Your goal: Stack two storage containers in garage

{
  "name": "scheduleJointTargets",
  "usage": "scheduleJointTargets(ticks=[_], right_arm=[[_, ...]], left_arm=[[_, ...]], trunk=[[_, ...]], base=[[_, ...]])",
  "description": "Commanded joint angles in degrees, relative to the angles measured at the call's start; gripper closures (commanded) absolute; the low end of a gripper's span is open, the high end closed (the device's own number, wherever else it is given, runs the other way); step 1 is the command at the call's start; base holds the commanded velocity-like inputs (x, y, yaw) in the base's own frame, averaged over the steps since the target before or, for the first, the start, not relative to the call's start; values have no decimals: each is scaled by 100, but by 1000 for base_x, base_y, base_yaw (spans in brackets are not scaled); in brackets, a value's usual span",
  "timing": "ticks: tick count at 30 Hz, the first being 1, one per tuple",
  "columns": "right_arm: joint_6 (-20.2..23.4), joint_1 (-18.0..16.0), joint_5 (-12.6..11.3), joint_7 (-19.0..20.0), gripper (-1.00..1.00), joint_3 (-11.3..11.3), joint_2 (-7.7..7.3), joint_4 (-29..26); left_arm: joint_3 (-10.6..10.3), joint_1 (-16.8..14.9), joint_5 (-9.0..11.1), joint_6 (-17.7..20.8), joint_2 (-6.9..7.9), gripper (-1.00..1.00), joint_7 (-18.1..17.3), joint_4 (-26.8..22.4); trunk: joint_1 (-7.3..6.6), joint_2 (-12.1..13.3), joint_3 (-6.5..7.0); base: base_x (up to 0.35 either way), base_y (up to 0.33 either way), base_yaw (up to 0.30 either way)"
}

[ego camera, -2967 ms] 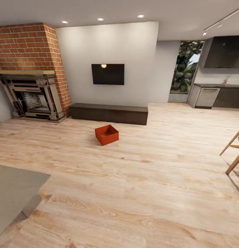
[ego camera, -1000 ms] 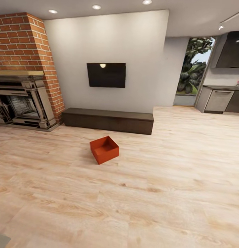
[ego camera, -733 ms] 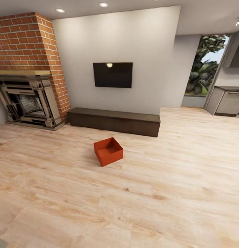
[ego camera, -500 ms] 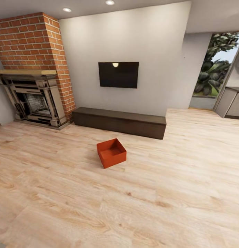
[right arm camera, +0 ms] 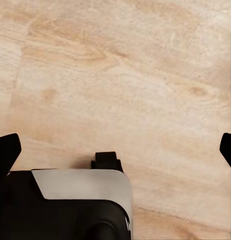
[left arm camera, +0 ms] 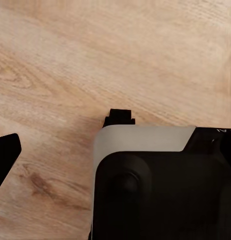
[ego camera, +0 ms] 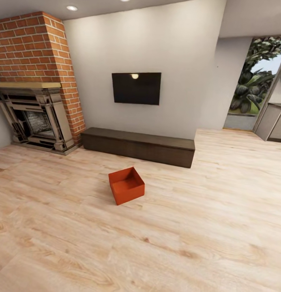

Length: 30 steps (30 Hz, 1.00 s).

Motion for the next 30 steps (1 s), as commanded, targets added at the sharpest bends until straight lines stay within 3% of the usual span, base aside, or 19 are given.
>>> scheduleJointTargets(ticks=[1, 13, 30], right_arm=[[-32, -8, -35, -6, -100, 36, 0, 18], [-32, -8, -35, -6, -100, 36, 2, 18], [-30, -8, -26, -6, -100, 36, 3, 18]], left_arm=[[-35, -9, 58, -35, -1, -100, 5, 22], [-35, -9, 58, -35, 6, -100, 5, 22], [-35, -9, 58, -35, 7, -100, 5, 22]], trunk=[[3, -3, -6], [3, -3, -6], [3, -3, -6]], base=[[278, -227, 0], [279, -203, 0], [335, -14, 0]])
